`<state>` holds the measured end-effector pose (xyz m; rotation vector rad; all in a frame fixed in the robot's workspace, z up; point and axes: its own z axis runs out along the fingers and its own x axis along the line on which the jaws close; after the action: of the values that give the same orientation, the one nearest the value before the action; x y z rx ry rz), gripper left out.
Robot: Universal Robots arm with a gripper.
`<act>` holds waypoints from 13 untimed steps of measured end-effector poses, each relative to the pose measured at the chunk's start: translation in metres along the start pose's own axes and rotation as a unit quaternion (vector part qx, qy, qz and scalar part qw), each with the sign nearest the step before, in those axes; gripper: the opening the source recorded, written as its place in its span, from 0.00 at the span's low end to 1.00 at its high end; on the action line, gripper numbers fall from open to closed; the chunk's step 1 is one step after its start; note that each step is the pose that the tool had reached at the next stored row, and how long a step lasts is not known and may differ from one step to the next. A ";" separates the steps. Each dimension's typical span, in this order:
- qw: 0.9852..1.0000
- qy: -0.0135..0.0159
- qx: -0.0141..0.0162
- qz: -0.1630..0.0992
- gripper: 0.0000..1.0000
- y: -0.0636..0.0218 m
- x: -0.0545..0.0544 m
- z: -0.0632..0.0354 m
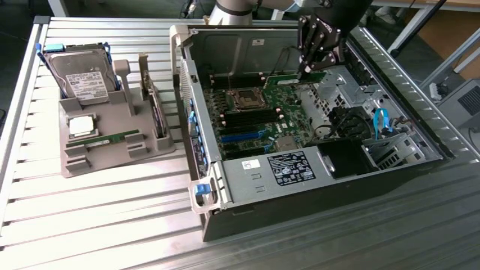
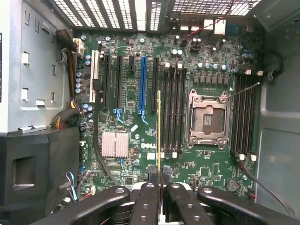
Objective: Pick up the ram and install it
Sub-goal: 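Insert the ram into the slot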
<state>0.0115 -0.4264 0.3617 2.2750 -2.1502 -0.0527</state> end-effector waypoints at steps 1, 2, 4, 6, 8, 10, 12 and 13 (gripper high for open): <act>1.000 0.000 0.000 0.000 0.11 0.0002 0.000 0.0005; 1.000 0.000 0.000 0.000 0.11 0.0003 -0.001 0.0008; 1.000 0.000 0.000 0.000 0.11 0.0005 -0.001 0.0011; 1.000 0.000 0.000 0.000 0.11 0.0008 -0.002 0.0017; 1.000 0.000 0.000 0.000 0.11 0.0013 -0.003 0.0024; 1.000 0.000 0.000 0.000 0.11 0.0016 -0.003 0.0030; 1.000 0.000 0.000 0.000 0.11 0.0018 -0.004 0.0034; 1.000 0.000 0.000 0.000 0.11 0.0020 -0.004 0.0037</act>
<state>0.0092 -0.4224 0.3581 2.2750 -2.1502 -0.0527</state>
